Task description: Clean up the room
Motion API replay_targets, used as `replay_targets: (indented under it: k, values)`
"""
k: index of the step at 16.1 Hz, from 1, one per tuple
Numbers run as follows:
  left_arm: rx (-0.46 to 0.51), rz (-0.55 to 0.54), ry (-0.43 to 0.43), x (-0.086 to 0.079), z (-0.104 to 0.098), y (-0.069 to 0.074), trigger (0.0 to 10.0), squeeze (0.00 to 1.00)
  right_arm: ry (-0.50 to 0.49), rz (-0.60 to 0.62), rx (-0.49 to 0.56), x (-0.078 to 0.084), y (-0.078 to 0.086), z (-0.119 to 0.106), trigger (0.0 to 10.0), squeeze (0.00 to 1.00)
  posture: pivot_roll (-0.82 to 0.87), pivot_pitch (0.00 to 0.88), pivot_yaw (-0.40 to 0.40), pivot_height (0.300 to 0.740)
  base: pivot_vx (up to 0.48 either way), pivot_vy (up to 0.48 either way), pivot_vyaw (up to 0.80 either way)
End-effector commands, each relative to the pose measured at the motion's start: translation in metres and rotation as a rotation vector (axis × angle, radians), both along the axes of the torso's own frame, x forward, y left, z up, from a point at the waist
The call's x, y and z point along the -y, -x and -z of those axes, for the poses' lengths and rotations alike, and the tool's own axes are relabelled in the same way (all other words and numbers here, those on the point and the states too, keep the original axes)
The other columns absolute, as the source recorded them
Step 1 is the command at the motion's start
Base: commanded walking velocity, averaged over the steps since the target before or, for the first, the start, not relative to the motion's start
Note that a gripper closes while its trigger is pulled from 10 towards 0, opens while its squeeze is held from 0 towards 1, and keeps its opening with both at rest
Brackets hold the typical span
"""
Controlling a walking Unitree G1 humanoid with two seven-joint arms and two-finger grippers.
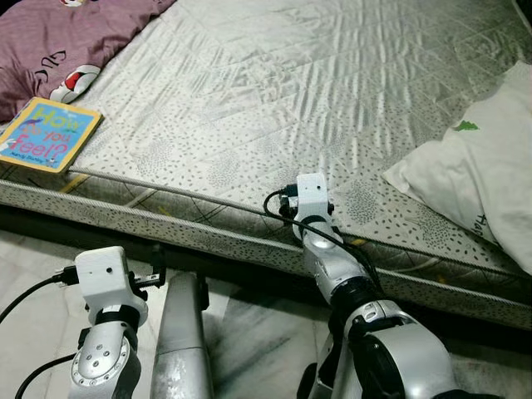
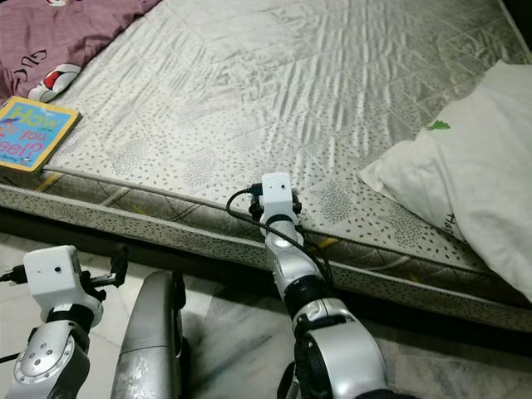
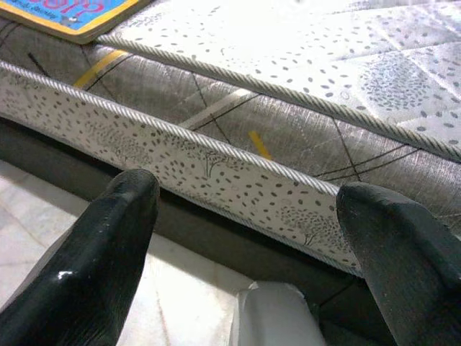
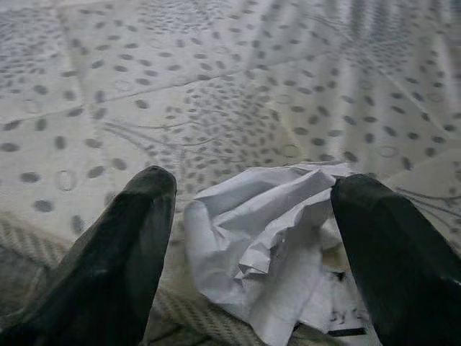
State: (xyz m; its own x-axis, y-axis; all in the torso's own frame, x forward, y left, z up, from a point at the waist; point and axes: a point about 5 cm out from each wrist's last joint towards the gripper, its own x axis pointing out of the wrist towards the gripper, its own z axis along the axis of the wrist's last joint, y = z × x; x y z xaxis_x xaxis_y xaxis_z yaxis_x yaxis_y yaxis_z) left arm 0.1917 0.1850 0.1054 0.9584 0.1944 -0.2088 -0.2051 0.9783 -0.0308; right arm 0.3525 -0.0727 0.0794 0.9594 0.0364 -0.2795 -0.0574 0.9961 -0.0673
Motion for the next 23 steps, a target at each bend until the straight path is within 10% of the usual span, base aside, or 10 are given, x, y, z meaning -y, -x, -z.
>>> replay_targets:
  k: [1,6,7,8,23]
  values:
    - [-0.012,-0.018,-0.011,-0.002,0.001,0.001,10.0,0.0,0.011,0.029,-0.04,0.005,0.002,0.008,10.0,0.0,0.28,0.17,-0.082,0.531,0.0,0.0,0.0]
    - [-0.005,-0.023,-0.016,-0.003,0.0,-0.001,10.0,0.0,0.074,0.058,-0.051,0.01,0.002,0.012,10.0,0.0,0.29,0.161,-0.082,0.531,0.0,0.0,0.0]
    - [-0.004,-0.023,-0.017,-0.003,0.0,-0.002,10.0,0.0,0.081,0.061,-0.051,0.011,0.002,0.012,7.7,0.0,0.29,0.16,-0.082,0.531,0.0,0.0,0.0]
    - [-0.003,-0.024,-0.018,-0.003,0.0,-0.003,10.0,0.0,0.075,0.065,-0.053,0.011,0.003,0.013,0.4,0.0,0.29,0.157,-0.083,0.531,0.0,0.0,0.0]
    - [0.004,-0.027,-0.023,-0.004,0.001,-0.009,10.0,0.0,0.068,0.073,-0.084,0.014,0.005,0.02,0.0,0.0,0.3,0.143,-0.089,0.531,0.0,0.0,0.0]
